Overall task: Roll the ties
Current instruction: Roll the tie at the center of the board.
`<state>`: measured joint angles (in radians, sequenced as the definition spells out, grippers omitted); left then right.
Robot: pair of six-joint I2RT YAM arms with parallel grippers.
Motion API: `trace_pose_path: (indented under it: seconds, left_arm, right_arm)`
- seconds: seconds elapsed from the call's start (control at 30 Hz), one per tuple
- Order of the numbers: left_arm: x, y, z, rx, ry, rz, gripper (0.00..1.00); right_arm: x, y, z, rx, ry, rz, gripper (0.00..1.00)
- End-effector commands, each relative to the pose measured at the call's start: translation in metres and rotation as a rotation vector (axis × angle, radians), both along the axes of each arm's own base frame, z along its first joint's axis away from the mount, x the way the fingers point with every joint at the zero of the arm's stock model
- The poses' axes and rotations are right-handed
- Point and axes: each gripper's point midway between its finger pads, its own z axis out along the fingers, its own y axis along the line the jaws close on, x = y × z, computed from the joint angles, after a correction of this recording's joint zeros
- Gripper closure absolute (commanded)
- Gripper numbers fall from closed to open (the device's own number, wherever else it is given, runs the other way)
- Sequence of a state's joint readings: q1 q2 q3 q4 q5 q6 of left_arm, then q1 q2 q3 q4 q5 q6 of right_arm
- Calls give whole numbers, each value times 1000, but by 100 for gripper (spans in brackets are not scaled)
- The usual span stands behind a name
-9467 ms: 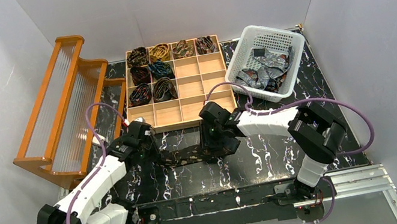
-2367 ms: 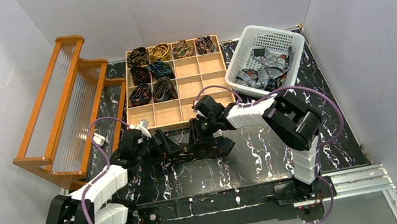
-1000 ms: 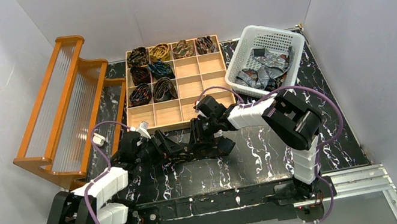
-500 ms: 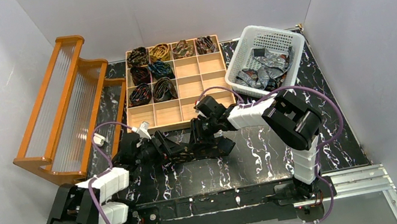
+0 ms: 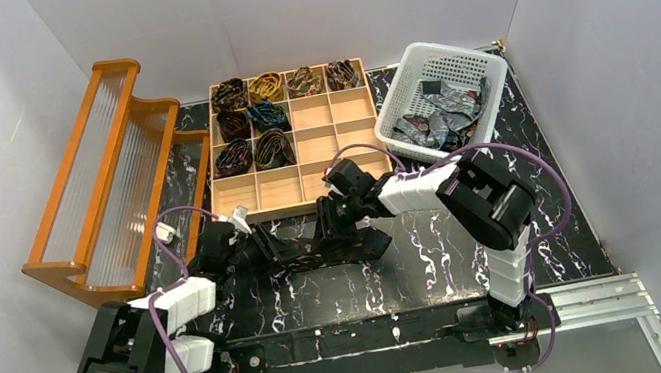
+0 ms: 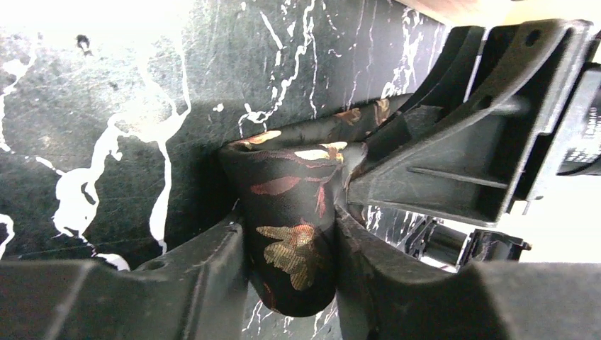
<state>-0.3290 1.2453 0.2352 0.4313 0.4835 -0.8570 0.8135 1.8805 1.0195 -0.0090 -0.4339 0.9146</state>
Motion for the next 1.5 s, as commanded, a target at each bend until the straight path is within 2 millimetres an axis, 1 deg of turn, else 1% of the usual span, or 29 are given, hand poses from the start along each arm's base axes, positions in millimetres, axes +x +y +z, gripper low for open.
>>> trace_pose_path:
  seconds: [0.0, 0.07, 0.13, 0.2, 0.3, 0.33, 0.4, 0.5, 0.6, 0.7, 0.77, 0.83, 0.93, 1.0, 1.07, 1.13, 1.2, 1.3, 1.37, 1.47]
  left_arm:
    - [-25, 18, -27, 132, 126, 9, 68]
    - [-19, 17, -20, 120, 97, 16, 74]
    - [-13, 16, -10, 122, 71, 14, 78]
    - [-9, 18, -4, 153, 59, 11, 81]
    - [-6, 27, 3, 218, 62, 22, 83]
    - [-9, 30, 3, 240, 81, 26, 83]
    - [-5, 34, 8, 269, 73, 42, 83]
    - [0, 38, 16, 294, 59, 64, 83]
    - [4, 41, 23, 343, 39, 72, 84]
    - [8, 43, 27, 410, 22, 69, 84]
    - [9, 45, 29, 481, 16, 54, 84]
    - [10, 50, 32, 589, -5, 44, 85]
    - [10, 59, 37, 736, -31, 37, 86]
    - [10, 62, 44, 810, -66, 35, 87]
    - [11, 65, 53, 868, -98, 34, 87]
    - [10, 68, 60, 919, -124, 31, 86]
    - [12, 66, 67, 952, -157, 20, 86]
    - [12, 62, 70, 1023, -194, -9, 85]
    - [12, 58, 67, 1077, -205, -38, 85]
    - [10, 54, 66, 1159, -230, -63, 84]
  right_arm:
    - [5, -17, -16, -121, -47, 17, 52]
    - [9, -15, -2, -97, -90, 23, 44]
    - [13, -11, 15, -60, -132, 43, 39]
    - [14, -9, 28, -40, -157, 57, 37]
    - [16, -14, 41, -42, -197, 61, 36]
    - [18, -19, 41, -66, -212, 50, 36]
    - [25, -33, 35, -140, -249, 15, 36]
    - [29, -56, 15, -274, -269, -13, 37]
    - [20, -66, -5, -331, -223, 20, 40]
    - [6, -64, -14, -304, -164, 51, 43]
    - [-3, -62, -12, -269, -135, 54, 43]
    - [-9, -58, -8, -228, -113, 56, 44]
    - [-15, -50, 4, -156, -97, 66, 44]
    - [-17, -46, 12, -123, -94, 66, 44]
    - [-11, -49, 17, -137, -120, 43, 42]
    - [0, -54, 24, -167, -169, 2, 40]
    - [11, -63, 33, -186, -208, -48, 39]
    - [25, -78, 39, -209, -237, -131, 38]
    - [32, -88, 41, -213, -240, -179, 38]
    - [38, -102, 41, -214, -231, -232, 37]
